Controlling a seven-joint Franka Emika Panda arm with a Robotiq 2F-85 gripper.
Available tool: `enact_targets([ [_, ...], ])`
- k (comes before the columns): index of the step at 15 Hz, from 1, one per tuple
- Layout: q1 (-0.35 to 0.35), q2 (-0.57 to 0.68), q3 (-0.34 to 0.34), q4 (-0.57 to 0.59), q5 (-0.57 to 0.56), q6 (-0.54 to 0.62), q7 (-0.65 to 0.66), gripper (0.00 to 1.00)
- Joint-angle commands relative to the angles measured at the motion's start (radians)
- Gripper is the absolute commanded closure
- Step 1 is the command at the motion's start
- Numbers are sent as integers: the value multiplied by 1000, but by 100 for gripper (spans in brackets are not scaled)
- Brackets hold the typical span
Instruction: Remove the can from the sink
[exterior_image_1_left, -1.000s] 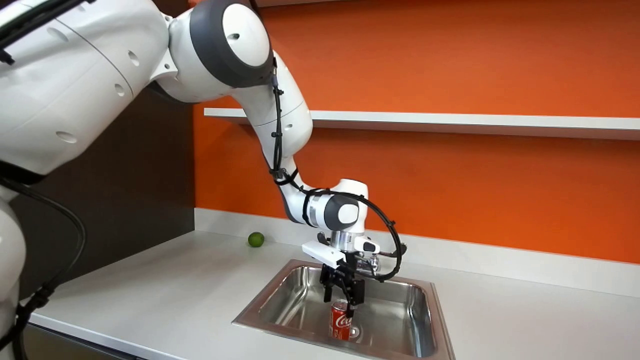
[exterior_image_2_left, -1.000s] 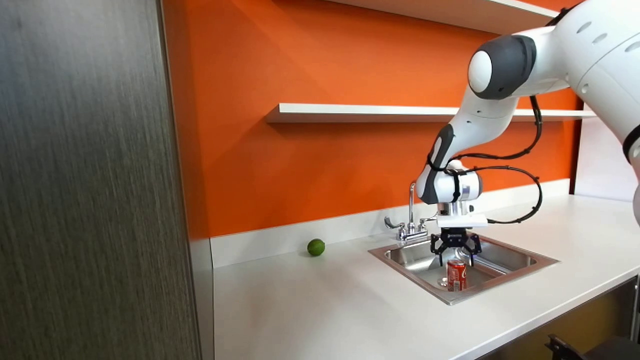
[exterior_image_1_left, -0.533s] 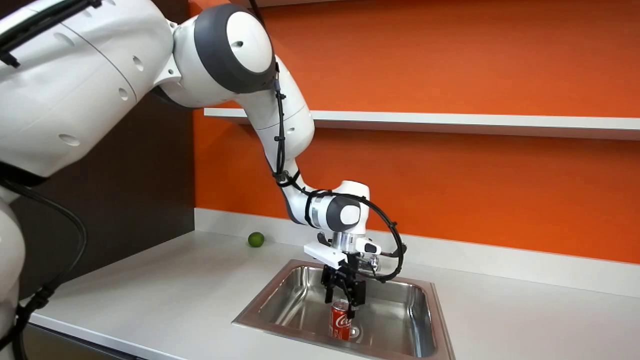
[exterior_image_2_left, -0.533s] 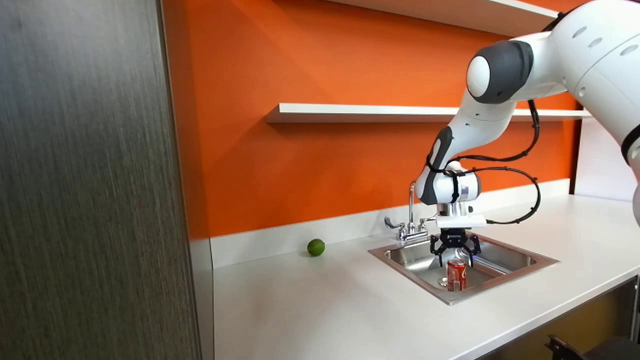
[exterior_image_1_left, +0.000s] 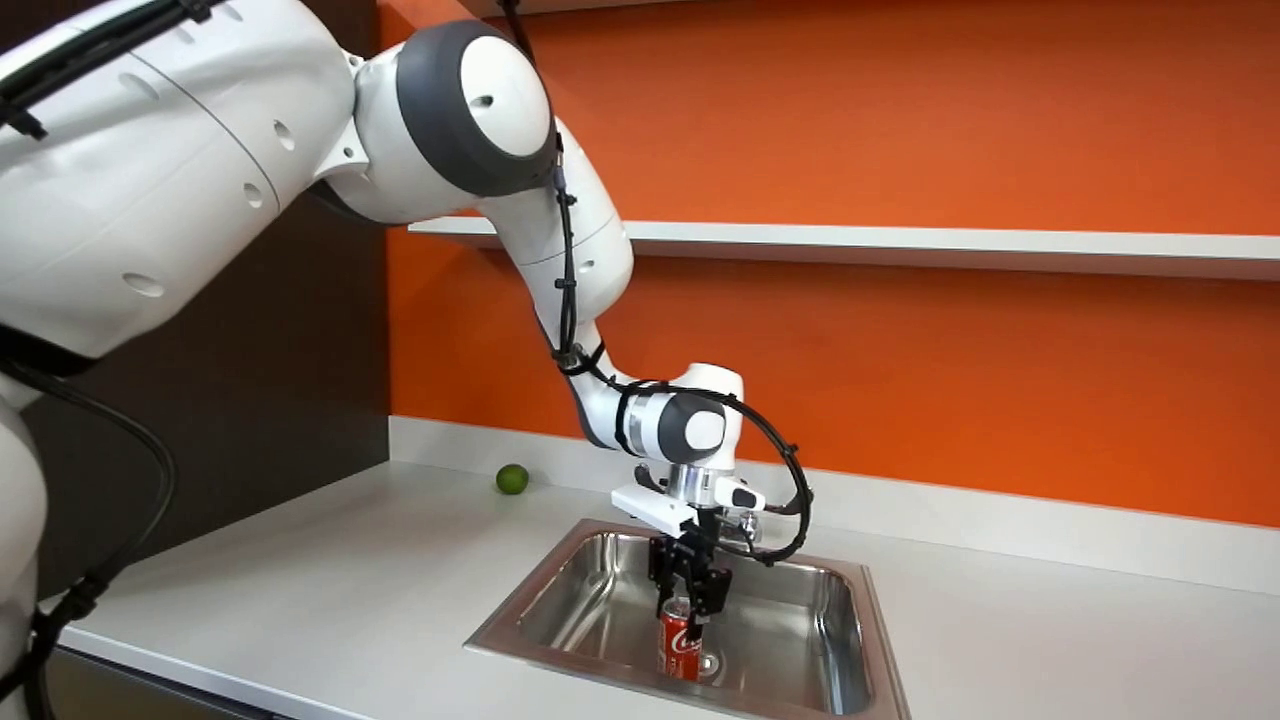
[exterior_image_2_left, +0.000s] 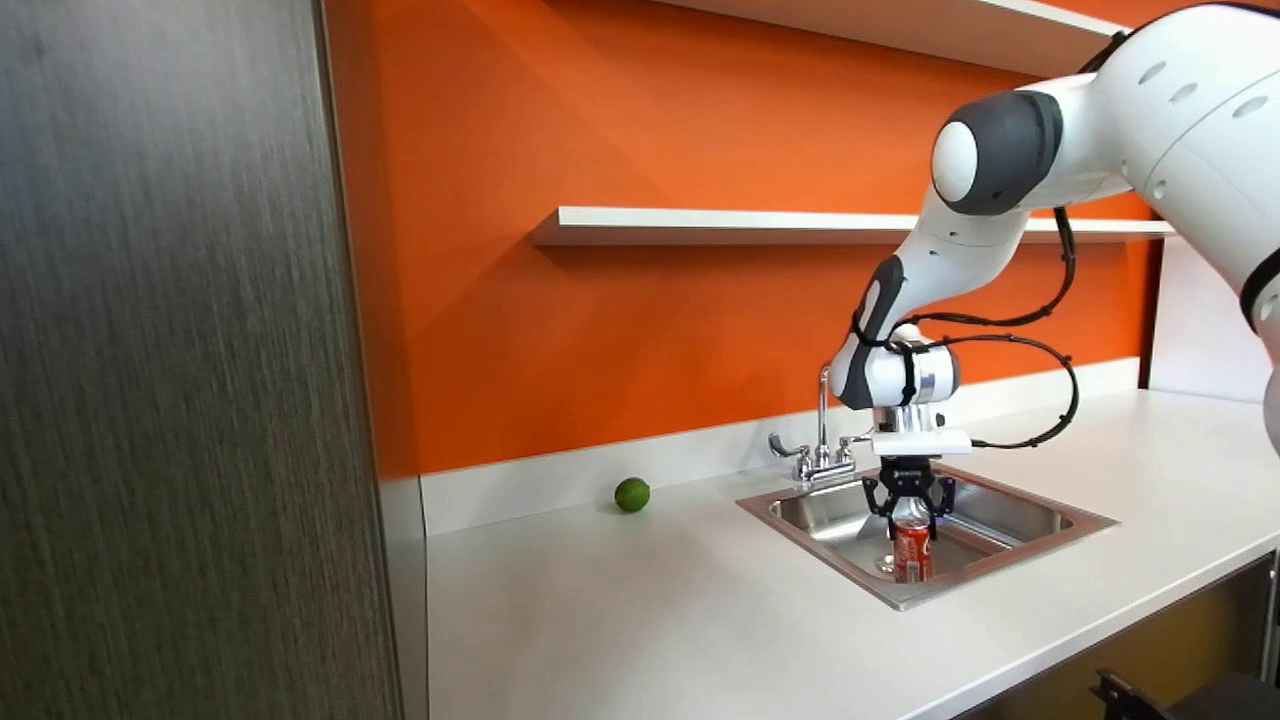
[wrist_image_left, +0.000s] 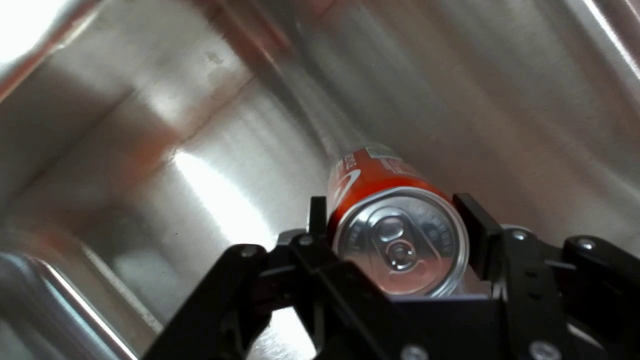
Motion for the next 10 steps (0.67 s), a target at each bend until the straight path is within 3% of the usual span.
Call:
enact_targets([
  [1,-23,8,21,40,12,-57,7,62],
  [10,-2,-169,-5,-96,-4,-50,13,62],
])
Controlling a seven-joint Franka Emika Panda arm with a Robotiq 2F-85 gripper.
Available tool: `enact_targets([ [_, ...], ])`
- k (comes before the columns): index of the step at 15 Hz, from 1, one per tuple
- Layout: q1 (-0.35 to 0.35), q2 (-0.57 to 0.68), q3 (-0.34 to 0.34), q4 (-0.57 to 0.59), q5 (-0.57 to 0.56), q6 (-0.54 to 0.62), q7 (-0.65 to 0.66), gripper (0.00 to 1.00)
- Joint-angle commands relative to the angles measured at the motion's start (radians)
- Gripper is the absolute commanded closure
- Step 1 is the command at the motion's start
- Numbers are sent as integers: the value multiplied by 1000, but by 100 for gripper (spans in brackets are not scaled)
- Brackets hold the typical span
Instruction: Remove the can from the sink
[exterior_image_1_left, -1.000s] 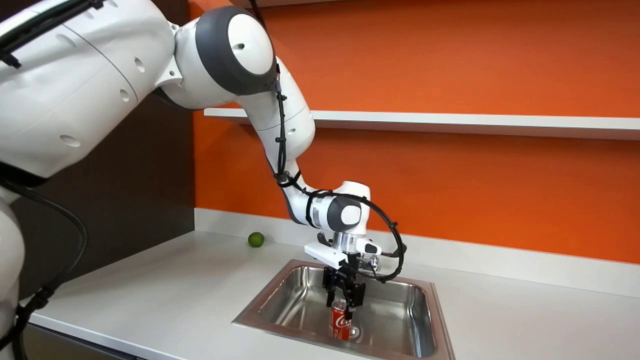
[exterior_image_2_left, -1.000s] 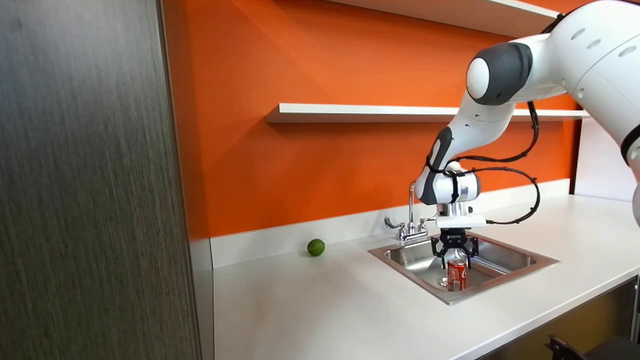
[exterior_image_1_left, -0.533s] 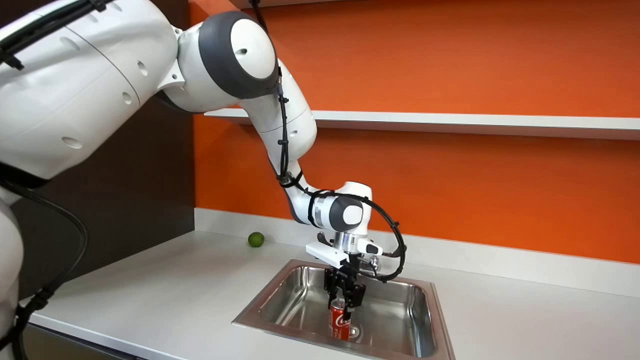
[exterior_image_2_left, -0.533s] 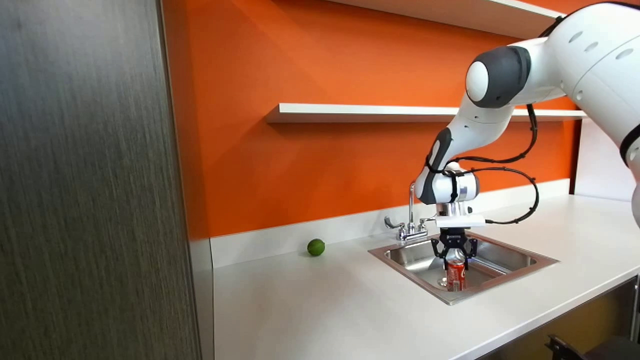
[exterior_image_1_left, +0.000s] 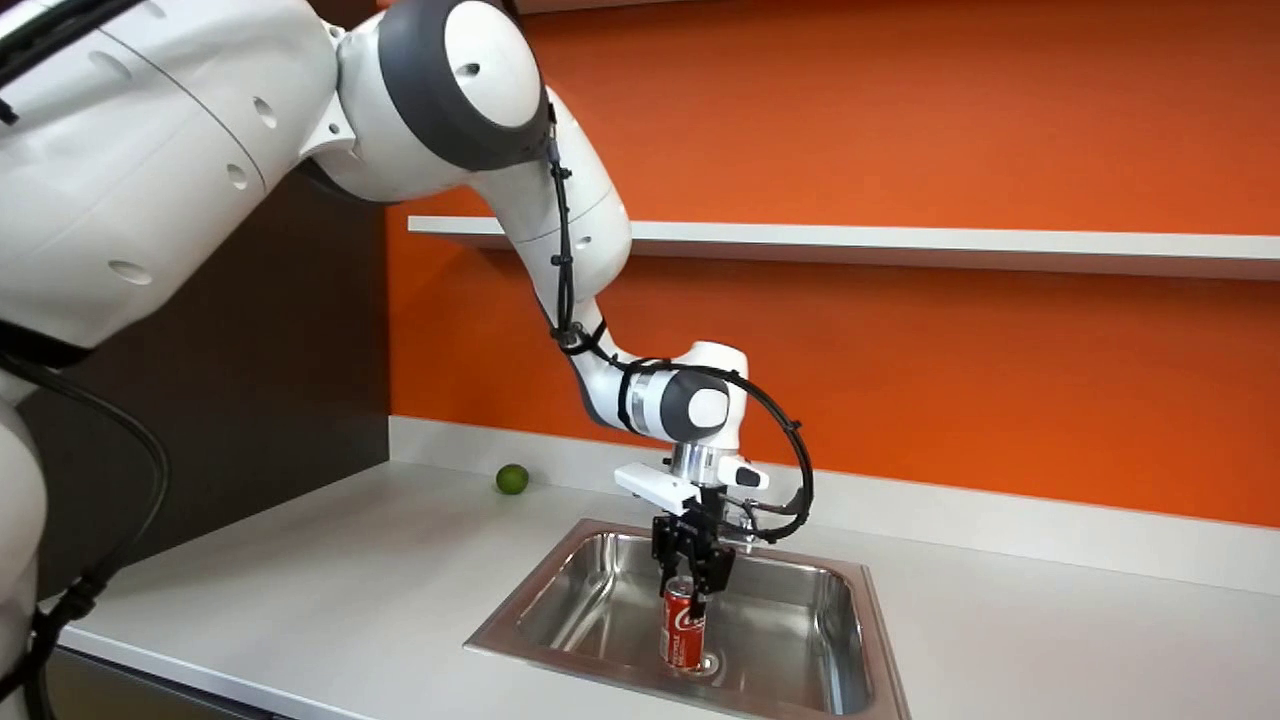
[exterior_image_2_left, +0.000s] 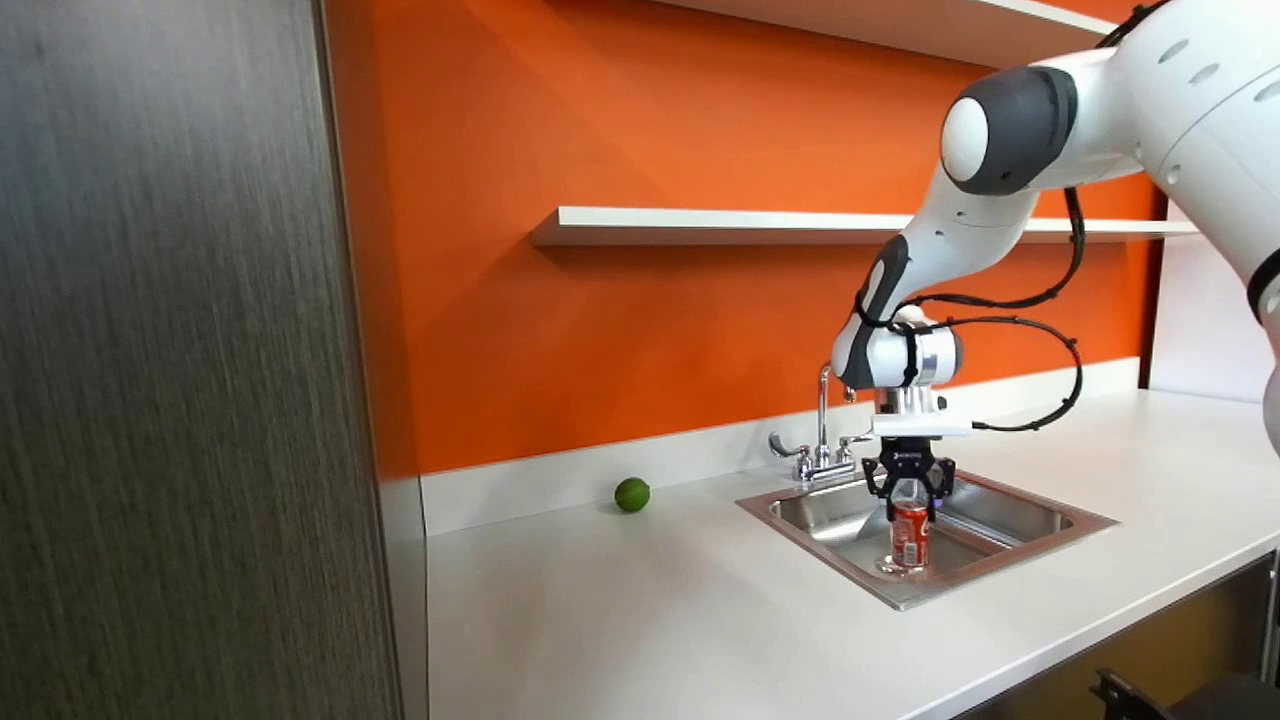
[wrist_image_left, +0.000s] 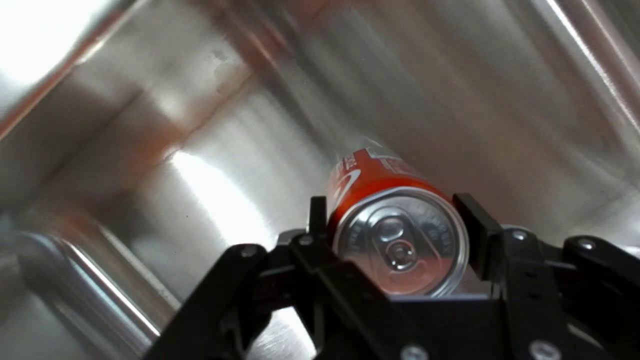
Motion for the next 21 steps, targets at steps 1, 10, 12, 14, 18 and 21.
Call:
enact_targets([
  [1,4,-134,-4,-101,-16,-27,15,62],
  [10,86,-427,-12,-390,-123,4,64,62],
  [12,111,-494,-5,-454,-166,6,90,62],
  [14,133,-553,6,-503,-205,3,116,62],
  [18,179,-651,52,-574,-276,-4,160,62],
  [21,211,-677,108,-583,-290,-6,165,62],
])
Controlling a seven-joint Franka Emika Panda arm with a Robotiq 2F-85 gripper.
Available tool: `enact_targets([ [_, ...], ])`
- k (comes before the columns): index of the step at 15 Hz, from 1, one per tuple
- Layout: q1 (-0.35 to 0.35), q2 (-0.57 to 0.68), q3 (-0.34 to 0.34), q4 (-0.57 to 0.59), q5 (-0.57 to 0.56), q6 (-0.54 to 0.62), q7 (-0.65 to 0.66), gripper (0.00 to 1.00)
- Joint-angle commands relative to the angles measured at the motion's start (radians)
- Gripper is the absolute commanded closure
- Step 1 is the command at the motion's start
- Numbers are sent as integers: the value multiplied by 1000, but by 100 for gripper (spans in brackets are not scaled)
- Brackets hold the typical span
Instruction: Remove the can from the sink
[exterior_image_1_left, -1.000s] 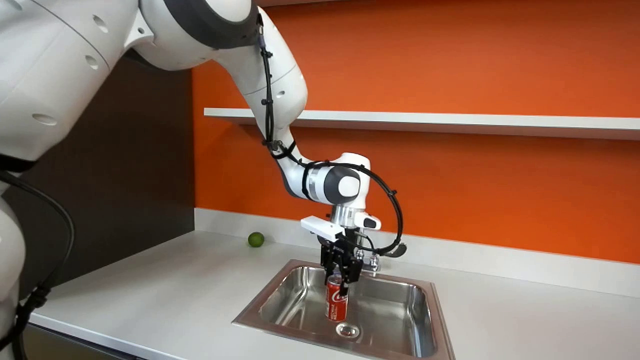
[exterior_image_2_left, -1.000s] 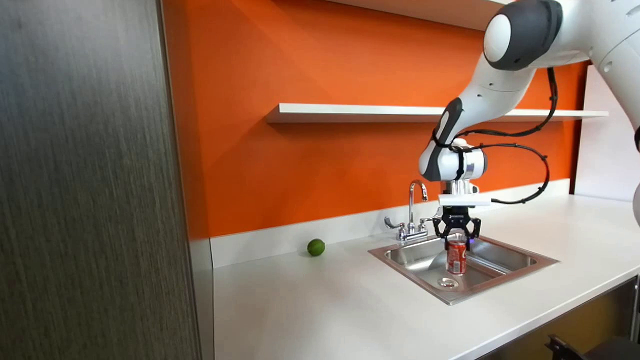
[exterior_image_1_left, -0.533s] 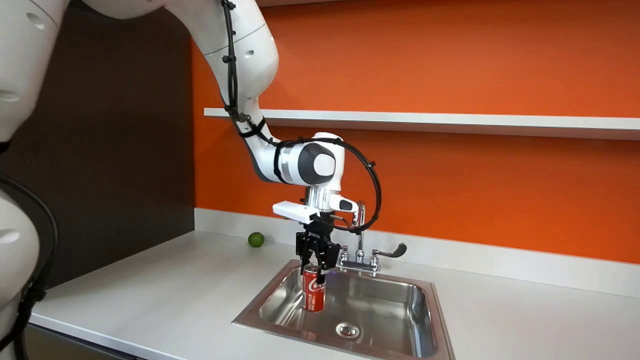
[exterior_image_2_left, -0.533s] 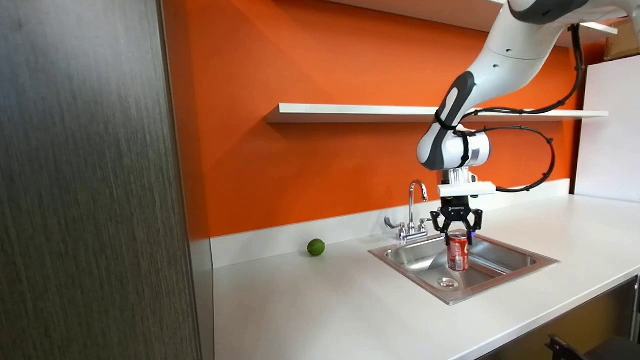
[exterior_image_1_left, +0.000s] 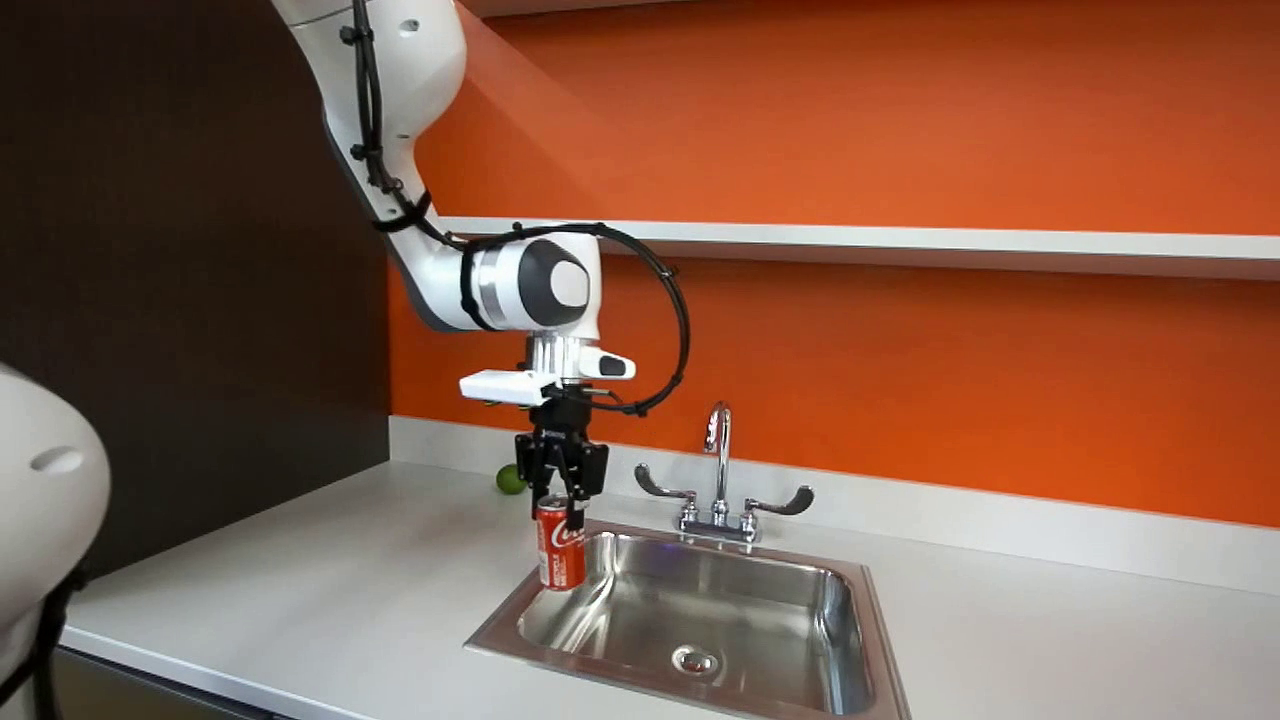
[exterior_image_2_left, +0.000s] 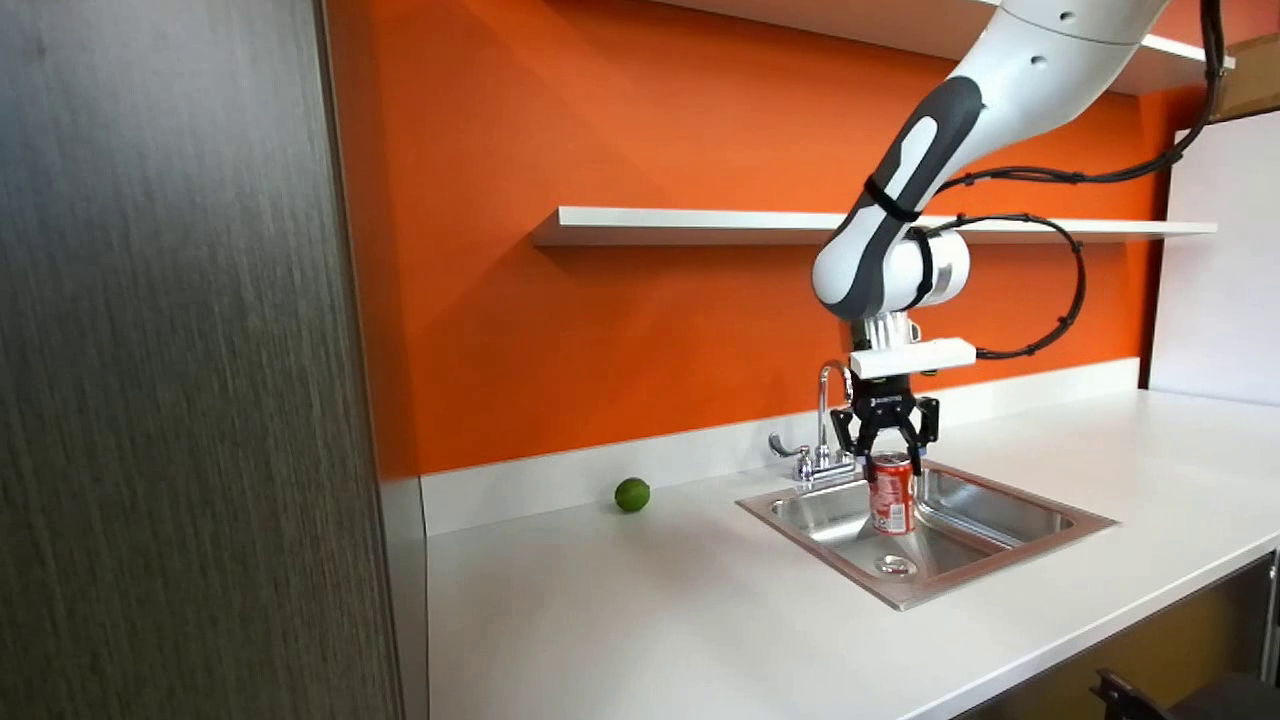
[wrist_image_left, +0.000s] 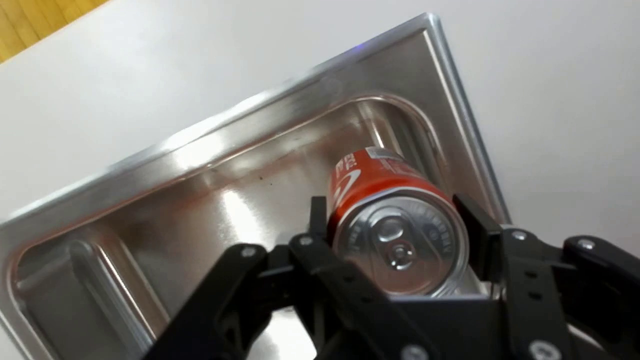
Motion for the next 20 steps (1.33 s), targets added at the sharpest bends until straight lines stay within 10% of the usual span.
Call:
enact_targets([
  [1,30,-67,67,-31,-35,-6,35,62],
  [20,147,79,216,7,27,88,10,62],
])
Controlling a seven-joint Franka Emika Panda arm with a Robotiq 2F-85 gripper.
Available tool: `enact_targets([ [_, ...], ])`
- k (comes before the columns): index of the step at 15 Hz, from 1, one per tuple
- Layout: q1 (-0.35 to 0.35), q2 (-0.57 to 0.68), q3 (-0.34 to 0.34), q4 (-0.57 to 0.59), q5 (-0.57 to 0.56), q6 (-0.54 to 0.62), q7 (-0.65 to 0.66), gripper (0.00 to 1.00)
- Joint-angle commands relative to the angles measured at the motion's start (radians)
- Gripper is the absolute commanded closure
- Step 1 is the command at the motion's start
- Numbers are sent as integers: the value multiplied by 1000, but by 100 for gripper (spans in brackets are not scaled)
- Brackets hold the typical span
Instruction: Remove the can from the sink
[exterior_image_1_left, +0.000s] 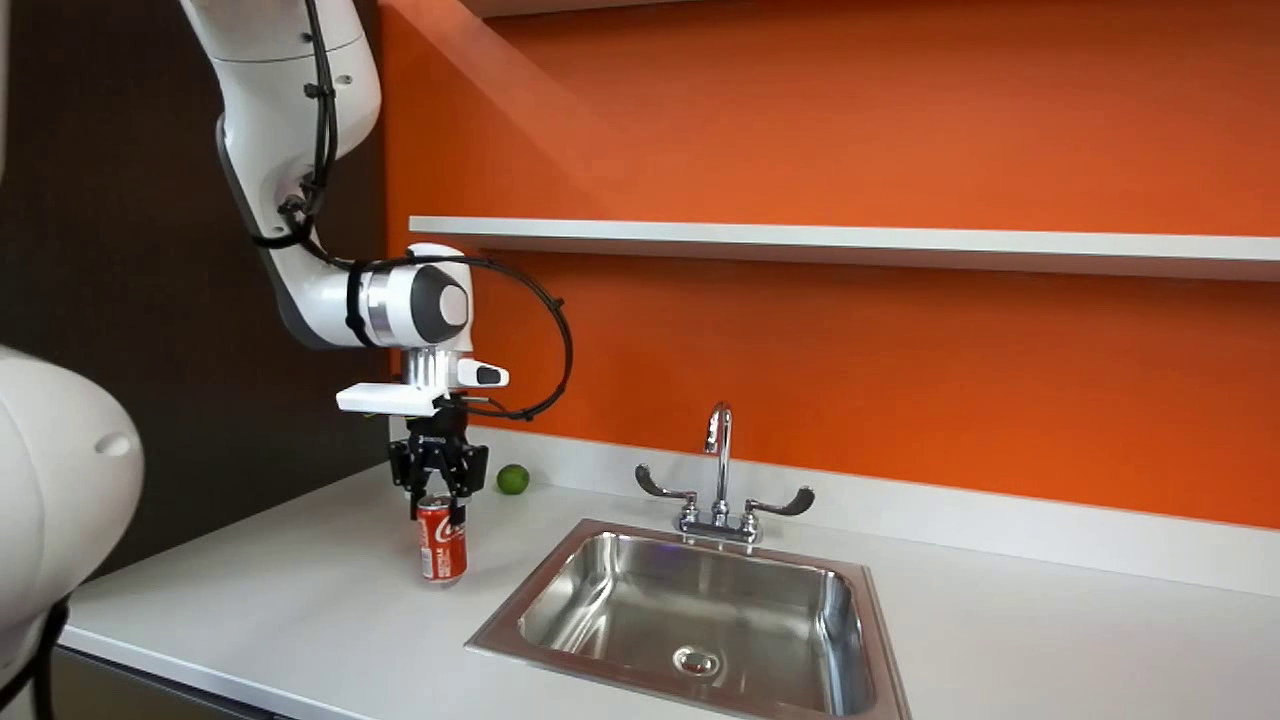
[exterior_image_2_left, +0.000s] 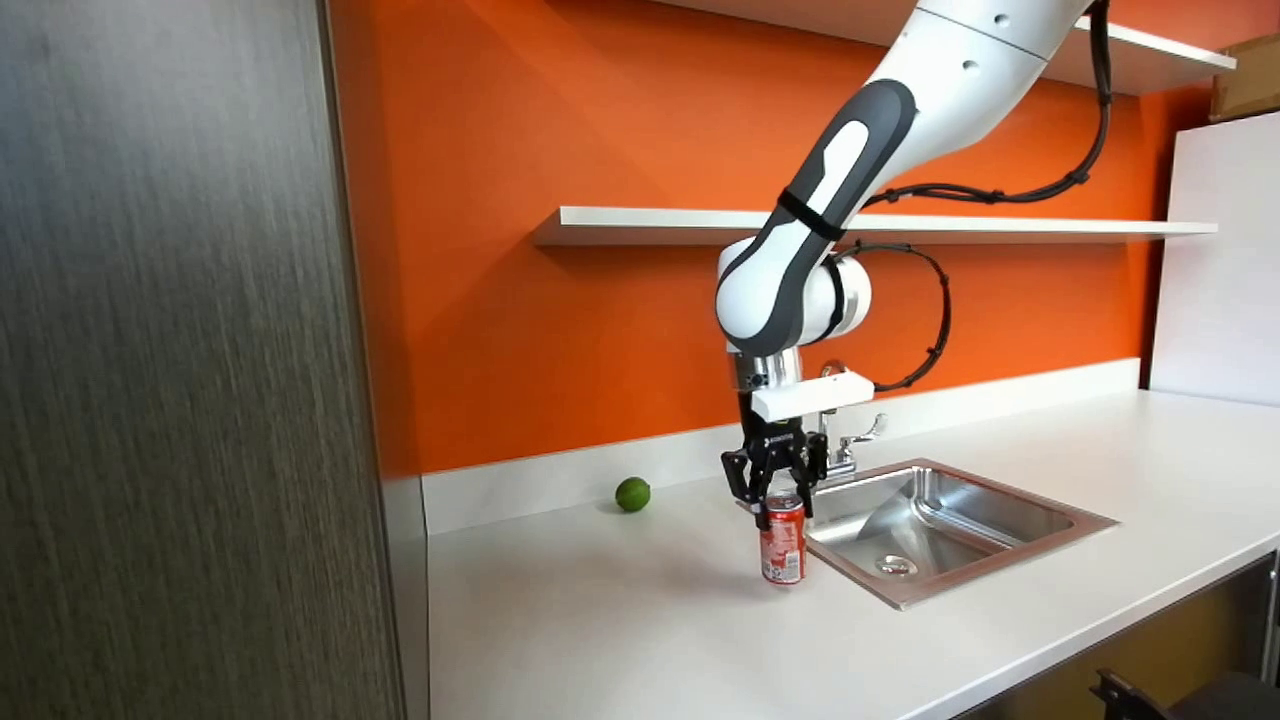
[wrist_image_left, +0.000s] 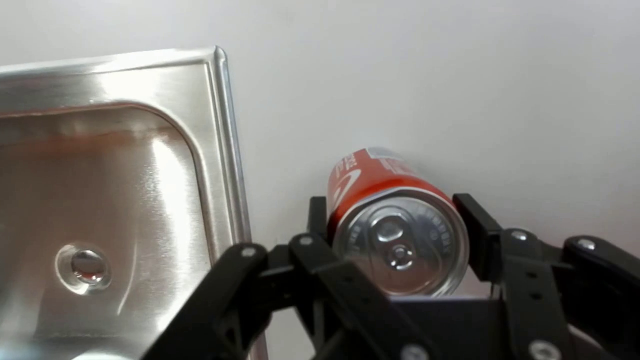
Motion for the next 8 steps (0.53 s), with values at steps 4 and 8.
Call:
enact_targets([
  [4,8,32,8,18,21,19,4,62],
  [8,9,39,6,16,22,22,6,10],
])
